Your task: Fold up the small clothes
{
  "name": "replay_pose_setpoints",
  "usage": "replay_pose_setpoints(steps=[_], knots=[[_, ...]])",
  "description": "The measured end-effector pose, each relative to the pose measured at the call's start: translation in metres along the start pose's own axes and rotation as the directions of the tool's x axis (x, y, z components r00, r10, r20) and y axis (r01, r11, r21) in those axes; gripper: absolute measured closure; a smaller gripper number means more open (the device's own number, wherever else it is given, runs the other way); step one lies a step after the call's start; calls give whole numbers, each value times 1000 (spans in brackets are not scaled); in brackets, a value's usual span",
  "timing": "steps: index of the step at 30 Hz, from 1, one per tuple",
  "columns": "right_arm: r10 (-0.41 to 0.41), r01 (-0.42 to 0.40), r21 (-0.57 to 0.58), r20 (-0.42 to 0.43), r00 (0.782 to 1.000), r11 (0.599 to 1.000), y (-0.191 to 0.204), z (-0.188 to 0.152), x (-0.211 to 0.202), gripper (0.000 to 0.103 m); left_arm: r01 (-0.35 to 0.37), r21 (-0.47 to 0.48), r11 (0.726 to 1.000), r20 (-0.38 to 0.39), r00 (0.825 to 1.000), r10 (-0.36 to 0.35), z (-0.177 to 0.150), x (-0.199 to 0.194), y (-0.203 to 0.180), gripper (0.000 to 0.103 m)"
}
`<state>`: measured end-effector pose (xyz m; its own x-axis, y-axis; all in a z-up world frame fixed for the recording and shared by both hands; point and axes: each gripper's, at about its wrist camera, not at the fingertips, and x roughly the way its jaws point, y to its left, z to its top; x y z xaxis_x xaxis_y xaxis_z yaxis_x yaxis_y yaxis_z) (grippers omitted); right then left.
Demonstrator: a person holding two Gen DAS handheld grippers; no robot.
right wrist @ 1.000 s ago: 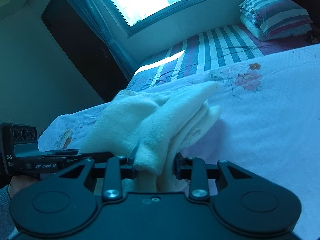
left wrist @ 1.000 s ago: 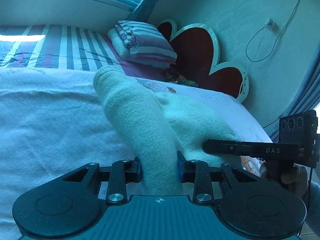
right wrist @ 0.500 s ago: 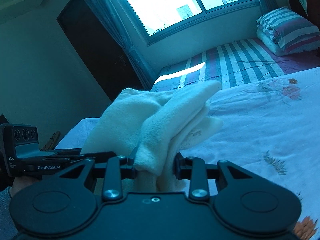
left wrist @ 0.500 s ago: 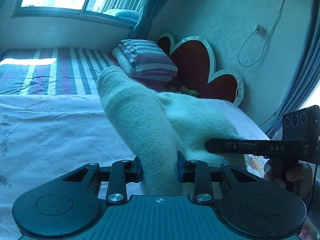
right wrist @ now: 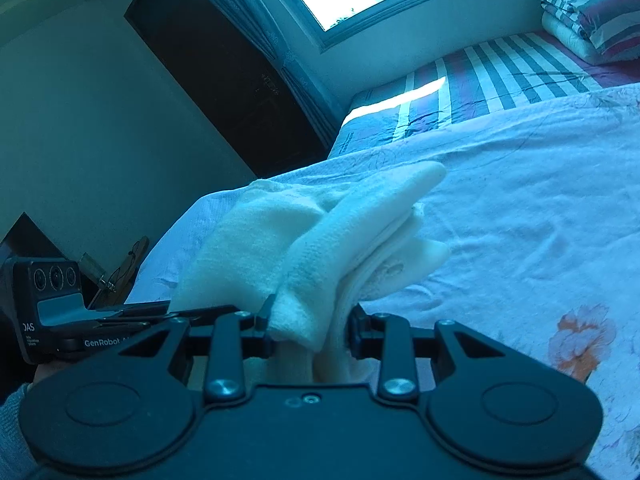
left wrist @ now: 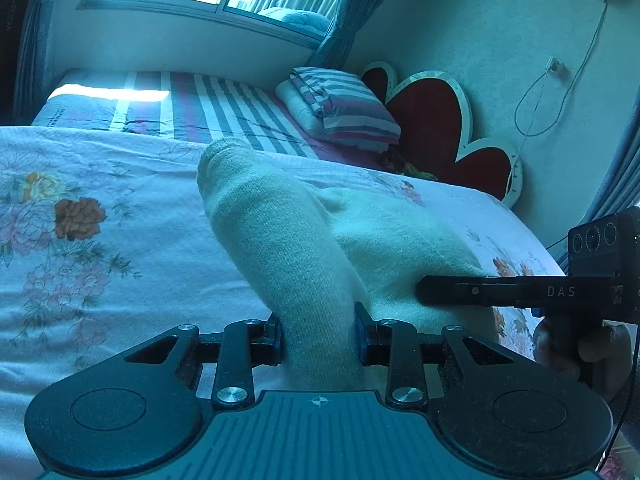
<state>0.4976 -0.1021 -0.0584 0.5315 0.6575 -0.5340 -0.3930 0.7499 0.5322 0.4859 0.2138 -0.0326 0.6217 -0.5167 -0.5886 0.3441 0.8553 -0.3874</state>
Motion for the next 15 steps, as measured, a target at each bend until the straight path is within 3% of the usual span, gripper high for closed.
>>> replay_pose_setpoints(steps=[15], knots=[[-12,19,76,-91,996,997,-5,-36,42,70,-3,-96,995,-100,995,-7,-48,26,49,71]])
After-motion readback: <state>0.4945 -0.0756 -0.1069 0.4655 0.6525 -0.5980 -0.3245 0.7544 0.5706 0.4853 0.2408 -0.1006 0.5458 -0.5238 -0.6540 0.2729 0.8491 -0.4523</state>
